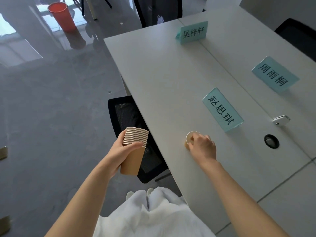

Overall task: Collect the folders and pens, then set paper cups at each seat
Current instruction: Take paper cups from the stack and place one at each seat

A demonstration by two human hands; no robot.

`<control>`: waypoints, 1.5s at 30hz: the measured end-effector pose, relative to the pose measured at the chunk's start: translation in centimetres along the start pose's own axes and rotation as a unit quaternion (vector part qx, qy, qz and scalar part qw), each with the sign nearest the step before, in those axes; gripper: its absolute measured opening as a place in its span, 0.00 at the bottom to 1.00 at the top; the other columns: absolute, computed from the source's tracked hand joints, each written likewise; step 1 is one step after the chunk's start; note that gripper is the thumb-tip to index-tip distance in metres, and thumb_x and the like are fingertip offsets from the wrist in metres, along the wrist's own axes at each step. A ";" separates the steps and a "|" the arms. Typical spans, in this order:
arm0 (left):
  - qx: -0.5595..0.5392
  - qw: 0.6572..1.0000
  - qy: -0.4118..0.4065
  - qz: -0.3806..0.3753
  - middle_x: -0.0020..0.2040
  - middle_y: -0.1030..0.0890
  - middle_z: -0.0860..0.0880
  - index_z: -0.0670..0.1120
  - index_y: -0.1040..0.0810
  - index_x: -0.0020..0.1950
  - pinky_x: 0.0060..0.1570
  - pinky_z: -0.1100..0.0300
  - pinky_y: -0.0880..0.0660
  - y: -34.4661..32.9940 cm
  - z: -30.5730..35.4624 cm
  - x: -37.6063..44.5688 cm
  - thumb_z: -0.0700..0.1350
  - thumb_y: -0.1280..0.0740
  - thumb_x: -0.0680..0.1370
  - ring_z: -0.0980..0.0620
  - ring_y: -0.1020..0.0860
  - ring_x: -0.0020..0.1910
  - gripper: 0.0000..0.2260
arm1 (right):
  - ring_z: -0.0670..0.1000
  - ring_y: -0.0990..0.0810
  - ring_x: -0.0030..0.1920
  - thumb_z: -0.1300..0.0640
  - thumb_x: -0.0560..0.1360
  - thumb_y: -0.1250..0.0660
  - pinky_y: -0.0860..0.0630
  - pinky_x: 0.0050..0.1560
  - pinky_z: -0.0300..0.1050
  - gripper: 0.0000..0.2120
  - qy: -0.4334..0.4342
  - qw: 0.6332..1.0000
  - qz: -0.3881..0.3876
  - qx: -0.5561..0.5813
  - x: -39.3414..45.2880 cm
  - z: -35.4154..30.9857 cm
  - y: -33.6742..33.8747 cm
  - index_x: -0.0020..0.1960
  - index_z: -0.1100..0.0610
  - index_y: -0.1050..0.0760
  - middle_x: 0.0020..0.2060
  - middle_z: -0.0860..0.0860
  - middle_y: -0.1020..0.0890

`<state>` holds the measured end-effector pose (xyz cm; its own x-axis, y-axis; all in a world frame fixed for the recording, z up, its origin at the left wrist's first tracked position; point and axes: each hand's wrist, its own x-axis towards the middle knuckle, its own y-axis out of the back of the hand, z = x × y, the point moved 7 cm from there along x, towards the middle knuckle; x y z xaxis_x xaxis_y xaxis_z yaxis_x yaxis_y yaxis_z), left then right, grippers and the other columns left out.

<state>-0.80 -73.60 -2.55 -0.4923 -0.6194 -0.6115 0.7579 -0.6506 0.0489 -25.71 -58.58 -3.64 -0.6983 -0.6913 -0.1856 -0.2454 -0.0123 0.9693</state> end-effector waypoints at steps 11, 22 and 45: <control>0.104 0.992 -0.072 0.017 0.56 0.24 0.52 0.63 0.43 0.72 0.46 0.59 0.22 4.8 1.6 2.3 0.45 0.24 0.71 0.52 0.21 0.50 0.38 | 0.44 0.18 0.47 0.58 0.76 0.34 0.23 0.54 0.37 0.09 0.139 0.931 -0.101 0.322 0.2 -15.9 3.0 0.55 0.54 0.21 0.48 0.48 0.16; 0.276 0.952 -0.129 0.009 0.48 0.23 0.56 0.68 0.39 0.63 0.43 0.53 0.21 22.5 5.1 7.4 0.52 0.26 0.63 0.54 0.22 0.43 0.34 | 0.44 0.17 0.46 0.59 0.75 0.35 0.21 0.53 0.47 0.08 0.182 0.890 -0.222 0.353 4.9 -38.0 -1.1 0.52 0.55 0.19 0.44 0.49 0.15; 0.336 0.932 -0.133 0.001 0.48 0.25 0.56 0.68 0.39 0.61 0.42 0.49 0.21 43.5 20.3 30.8 0.52 0.26 0.60 0.53 0.22 0.44 0.35 | 0.46 0.18 0.46 0.57 0.74 0.32 0.19 0.51 0.44 0.08 0.117 0.896 -0.195 0.381 30.2 -59.9 -1.3 0.52 0.59 0.22 0.45 0.50 0.17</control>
<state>8.29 -129.87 -3.26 -0.6472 -0.6504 -0.3977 0.3639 -0.7220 0.5885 -6.19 -122.65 -0.88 -0.3211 -0.8754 -0.3613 -0.8904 0.1490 0.4302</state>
